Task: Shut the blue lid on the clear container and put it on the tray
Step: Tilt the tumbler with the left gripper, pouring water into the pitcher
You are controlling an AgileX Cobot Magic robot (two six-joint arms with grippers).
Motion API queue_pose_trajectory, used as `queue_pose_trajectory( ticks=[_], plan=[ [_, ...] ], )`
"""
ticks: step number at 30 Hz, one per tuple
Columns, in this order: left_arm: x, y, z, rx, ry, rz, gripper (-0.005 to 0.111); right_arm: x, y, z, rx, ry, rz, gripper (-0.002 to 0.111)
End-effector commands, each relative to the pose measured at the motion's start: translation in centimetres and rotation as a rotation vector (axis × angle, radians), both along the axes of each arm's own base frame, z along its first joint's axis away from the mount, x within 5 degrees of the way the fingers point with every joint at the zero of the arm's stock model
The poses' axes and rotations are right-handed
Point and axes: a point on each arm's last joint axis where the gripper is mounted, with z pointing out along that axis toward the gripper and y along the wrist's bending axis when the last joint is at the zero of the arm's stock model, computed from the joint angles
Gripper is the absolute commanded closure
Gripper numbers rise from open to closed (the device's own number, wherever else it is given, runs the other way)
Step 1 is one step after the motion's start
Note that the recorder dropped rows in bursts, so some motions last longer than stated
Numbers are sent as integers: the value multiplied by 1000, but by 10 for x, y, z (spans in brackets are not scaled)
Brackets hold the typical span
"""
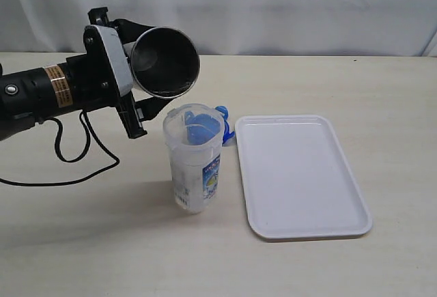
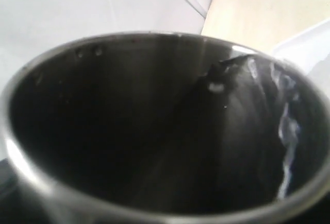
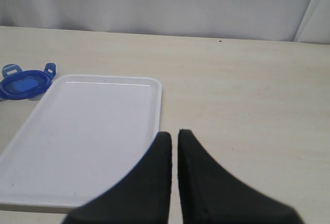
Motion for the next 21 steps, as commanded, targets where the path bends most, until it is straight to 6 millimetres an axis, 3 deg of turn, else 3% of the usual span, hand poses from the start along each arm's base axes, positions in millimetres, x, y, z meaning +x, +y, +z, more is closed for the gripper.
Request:
queue_pose_trajectory(
  ticks=[1,21],
  plan=[
    [2,-2,17,-66,-76,0,107,0,0,1,2,-16,3,104],
    [2,-2,17,-31,-122,-6,107,0,0,1,2,-16,3,104]
  ],
)
